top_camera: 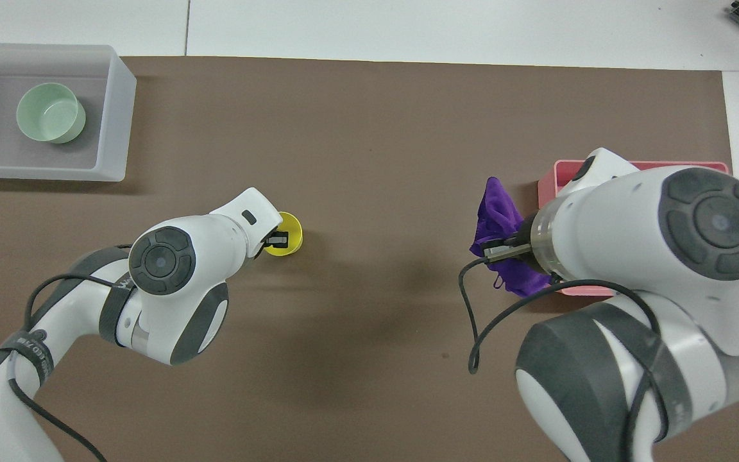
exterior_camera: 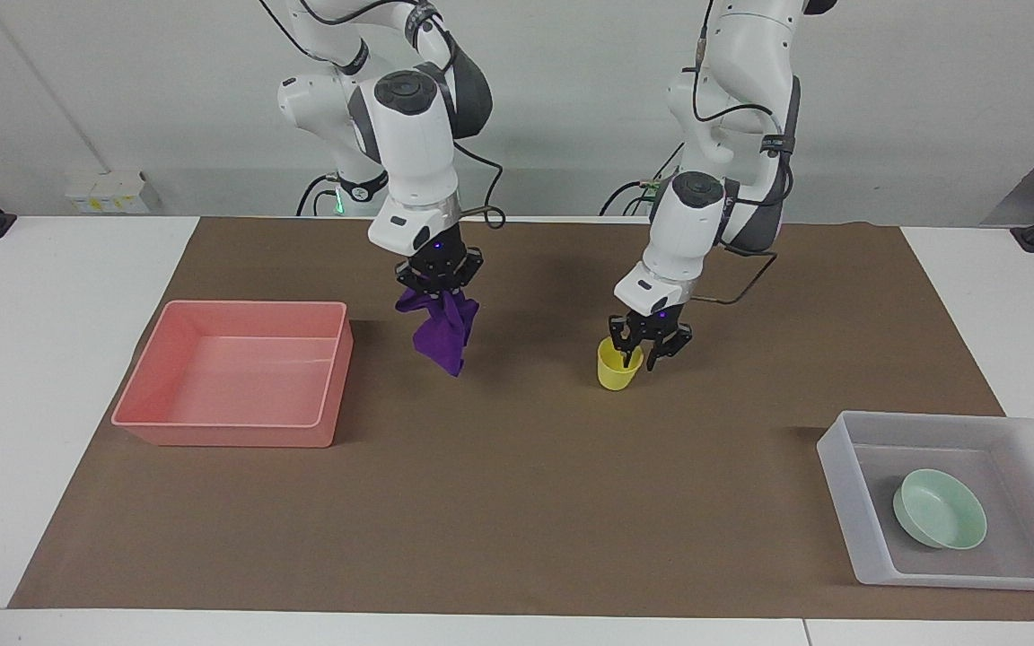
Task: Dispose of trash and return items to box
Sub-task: 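Lift the cloth with the right gripper while the left gripper grasps the cup, then drop the cloth in the pink bin while the left gripper carries the cup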
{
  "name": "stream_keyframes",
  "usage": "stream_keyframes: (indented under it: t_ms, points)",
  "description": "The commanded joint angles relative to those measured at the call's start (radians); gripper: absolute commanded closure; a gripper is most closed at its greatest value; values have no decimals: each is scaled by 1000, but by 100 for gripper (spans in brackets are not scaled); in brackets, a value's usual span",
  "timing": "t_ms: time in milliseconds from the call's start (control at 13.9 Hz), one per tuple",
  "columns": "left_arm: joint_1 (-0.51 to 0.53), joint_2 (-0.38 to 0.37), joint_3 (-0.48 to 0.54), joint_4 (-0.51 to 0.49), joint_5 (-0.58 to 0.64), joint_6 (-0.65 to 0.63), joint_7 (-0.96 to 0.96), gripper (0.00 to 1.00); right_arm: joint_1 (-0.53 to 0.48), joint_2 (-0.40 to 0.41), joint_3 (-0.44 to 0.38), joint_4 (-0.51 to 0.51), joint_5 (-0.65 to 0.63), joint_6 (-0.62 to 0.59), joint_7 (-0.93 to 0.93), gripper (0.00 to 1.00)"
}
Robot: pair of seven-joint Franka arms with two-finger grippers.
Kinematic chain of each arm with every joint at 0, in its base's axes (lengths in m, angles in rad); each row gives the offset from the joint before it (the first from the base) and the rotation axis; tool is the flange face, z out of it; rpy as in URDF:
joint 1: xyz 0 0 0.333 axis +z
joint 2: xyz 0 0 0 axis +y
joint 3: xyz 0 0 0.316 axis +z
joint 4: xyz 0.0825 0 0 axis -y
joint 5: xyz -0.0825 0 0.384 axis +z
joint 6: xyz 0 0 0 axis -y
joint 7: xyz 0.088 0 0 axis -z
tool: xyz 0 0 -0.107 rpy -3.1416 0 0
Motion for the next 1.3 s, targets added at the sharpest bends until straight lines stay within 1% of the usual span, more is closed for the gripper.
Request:
stream_keyframes:
  t_ms: [0,144,216,289,505,649,794,938,1082,1227]
  points:
    - [53,-41,9,38,6,-69,-1,100,-64,4,8,64,-11,-73,-43,100]
    - [106,-35,9,104,11,-119,29,100,-118,4,8,77,-11,-86,-58,100]
    - [144,-23,9,142,12,-123,45,100,-145,3,8,77,-11,-86,-90,100]
    - [180,-11,9,184,14,-132,59,100,-180,4,8,74,-11,-83,-135,100]
    - [299,58,9,338,15,-179,141,100,-308,-1,8,33,-11,-41,-308,100]
    - [373,92,7,415,14,-180,192,100,-383,-2,8,-15,-13,21,-424,100]
    - [445,134,6,489,6,-186,259,100,-451,13,8,-66,-13,118,-530,100]
    - [514,196,-1,584,4,-216,301,100,-481,47,6,-118,-13,208,-580,100]
    - [562,264,-2,679,-41,-244,341,100,-488,84,6,-171,-13,302,-594,100]
    - [594,350,-1,811,-77,-313,405,100,-486,117,8,-222,-13,373,-586,100]
